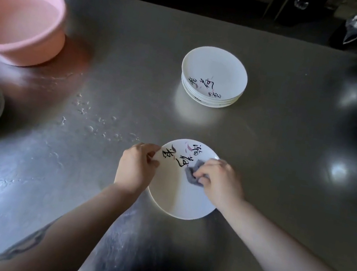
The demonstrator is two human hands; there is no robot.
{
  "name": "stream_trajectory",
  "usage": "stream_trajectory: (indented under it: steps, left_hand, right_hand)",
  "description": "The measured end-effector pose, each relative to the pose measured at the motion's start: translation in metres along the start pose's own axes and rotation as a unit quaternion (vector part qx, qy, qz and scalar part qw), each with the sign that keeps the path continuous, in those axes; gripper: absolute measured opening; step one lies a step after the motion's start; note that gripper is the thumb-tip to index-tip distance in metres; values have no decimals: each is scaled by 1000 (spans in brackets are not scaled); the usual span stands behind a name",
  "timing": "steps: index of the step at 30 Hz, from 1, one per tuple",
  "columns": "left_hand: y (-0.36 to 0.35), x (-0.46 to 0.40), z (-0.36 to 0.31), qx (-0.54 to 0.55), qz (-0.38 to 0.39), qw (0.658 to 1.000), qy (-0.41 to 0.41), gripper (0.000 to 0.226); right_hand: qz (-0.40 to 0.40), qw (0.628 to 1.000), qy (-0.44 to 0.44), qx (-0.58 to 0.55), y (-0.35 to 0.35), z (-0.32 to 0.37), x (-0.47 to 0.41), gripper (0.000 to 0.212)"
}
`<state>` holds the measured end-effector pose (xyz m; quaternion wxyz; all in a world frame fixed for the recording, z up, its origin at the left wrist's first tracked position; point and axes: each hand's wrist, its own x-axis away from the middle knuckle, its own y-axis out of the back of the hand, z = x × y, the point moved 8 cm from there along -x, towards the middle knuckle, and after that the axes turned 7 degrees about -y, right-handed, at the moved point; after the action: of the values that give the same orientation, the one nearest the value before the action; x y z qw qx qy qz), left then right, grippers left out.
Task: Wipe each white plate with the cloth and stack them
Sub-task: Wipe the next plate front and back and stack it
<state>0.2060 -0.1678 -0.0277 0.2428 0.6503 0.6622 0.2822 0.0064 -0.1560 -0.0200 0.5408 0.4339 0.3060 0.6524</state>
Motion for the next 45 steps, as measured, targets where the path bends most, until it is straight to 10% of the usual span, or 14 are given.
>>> stream_trajectory:
  steps: [30, 38, 45]
  left_hand:
    - [-24, -49, -31, -213, 223, 950, -56, 22]
    - [-25, -38, 8, -157, 342, 925, 51, 22]
    - [-17, -56, -11, -154, 208, 966, 21, 28]
  right_hand:
    - [12, 996, 55, 75, 12, 31, -45, 15]
    - [-13, 998, 31, 61, 20, 14, -44, 11]
    - [5, 997, 57, 49, 9, 35, -49, 11]
